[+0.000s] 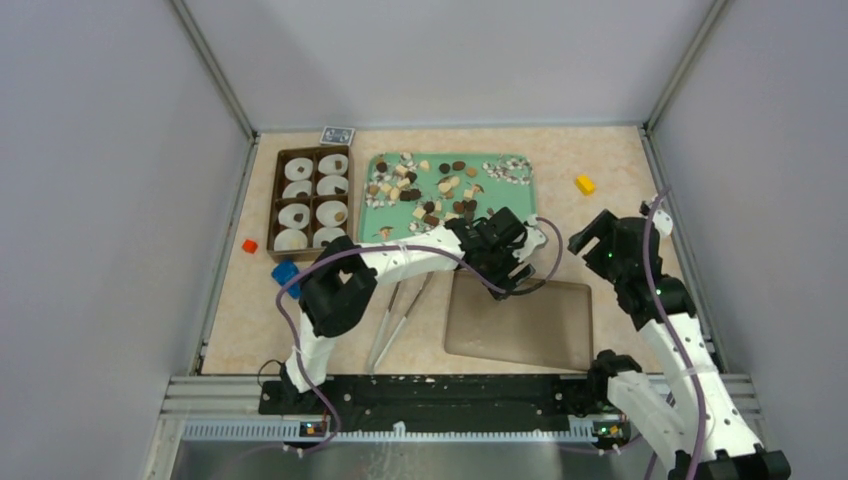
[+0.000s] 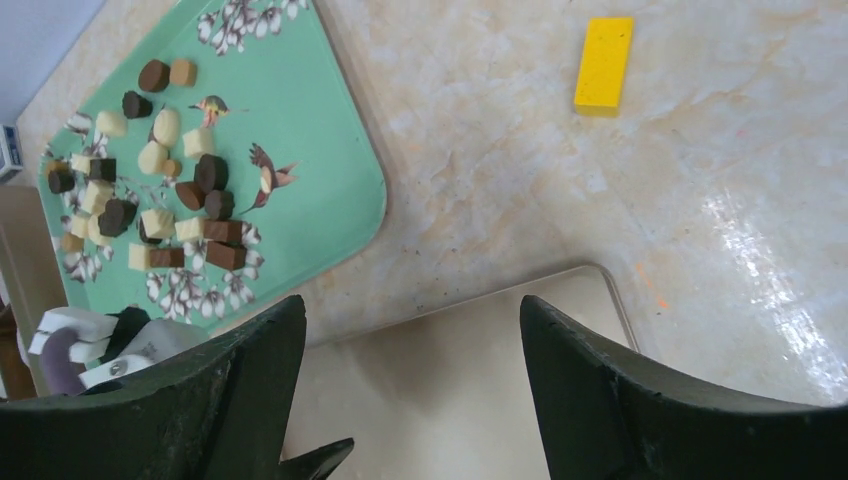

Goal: Pack the chocolate

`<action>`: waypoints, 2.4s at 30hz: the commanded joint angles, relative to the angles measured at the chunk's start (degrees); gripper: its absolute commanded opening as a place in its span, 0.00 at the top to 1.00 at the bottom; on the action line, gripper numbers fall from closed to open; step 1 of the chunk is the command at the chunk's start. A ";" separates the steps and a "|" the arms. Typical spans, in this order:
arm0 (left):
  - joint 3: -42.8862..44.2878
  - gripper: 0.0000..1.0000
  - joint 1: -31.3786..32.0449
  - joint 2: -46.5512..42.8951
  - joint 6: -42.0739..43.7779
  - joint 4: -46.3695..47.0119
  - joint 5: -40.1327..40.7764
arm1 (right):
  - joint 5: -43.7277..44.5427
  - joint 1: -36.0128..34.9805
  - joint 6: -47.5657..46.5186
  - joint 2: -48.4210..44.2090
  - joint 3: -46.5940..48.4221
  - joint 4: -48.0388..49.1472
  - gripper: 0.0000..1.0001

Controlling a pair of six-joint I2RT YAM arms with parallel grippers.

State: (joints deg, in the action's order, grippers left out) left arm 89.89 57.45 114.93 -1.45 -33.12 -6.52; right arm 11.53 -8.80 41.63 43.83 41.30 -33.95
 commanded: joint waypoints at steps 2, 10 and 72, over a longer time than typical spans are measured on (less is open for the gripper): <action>5.09 0.19 0.84 1.97 7.34 4.71 0.98 | 3.81 1.28 -0.40 -3.20 3.55 -4.02 0.23; 3.91 0.19 1.32 4.82 16.10 9.07 -1.13 | 6.28 1.43 -0.08 -3.89 4.75 -6.48 0.23; 5.03 1.00 -15.86 -20.43 -1.76 2.08 3.30 | -15.05 1.50 -4.92 -0.07 7.01 2.23 0.06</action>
State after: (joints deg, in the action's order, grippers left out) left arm 97.21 45.87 101.93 0.47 -36.38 2.20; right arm -0.19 -7.73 38.83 44.47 46.83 -34.35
